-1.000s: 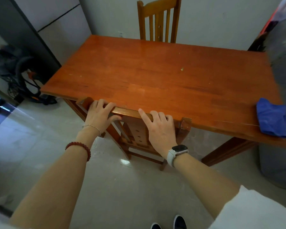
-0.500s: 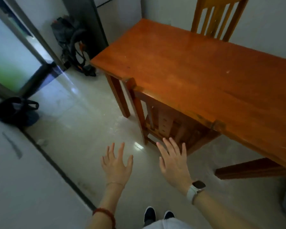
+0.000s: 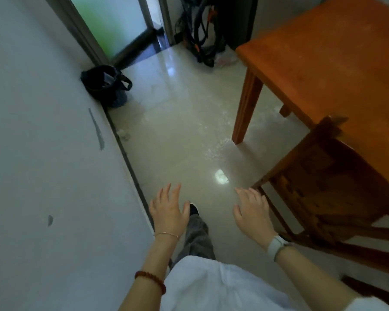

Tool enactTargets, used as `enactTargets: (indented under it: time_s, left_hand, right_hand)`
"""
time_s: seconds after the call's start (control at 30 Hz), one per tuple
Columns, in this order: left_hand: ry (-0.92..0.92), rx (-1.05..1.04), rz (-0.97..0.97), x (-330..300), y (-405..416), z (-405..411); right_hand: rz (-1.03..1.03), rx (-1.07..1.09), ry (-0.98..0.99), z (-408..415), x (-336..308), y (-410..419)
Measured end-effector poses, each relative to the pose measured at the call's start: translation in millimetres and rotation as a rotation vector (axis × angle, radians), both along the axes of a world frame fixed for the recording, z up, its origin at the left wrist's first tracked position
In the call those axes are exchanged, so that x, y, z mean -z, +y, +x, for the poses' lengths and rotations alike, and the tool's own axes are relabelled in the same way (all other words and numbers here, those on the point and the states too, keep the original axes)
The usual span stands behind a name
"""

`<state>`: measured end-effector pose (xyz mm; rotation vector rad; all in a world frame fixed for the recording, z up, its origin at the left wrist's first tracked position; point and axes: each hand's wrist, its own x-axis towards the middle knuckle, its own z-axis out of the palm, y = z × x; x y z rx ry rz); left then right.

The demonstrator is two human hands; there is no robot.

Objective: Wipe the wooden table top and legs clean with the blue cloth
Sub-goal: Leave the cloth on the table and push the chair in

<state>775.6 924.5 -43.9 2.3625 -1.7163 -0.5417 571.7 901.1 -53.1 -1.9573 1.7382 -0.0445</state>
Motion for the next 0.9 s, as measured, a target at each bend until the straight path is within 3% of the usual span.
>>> enactTargets:
  time_s: [0.3,0.63,0.9]
  left_hand:
    - [0.033,0.02,-0.006,-9.6,-182.4,118.1]
    - [0.103,0.171,0.113,-4.1,-380.7,123.8]
    - [0.062,0.244,0.085,-28.5,-603.4,115.9]
  right_hand:
    - [0.048,0.047,-0.097,125.8,-23.3,-177.9]
    - [0.124,0.234,-0.159,143.0,-26.4,-362.2]
    - [0.156,0.283,-0.25,140.1,-33.1,-574.3]
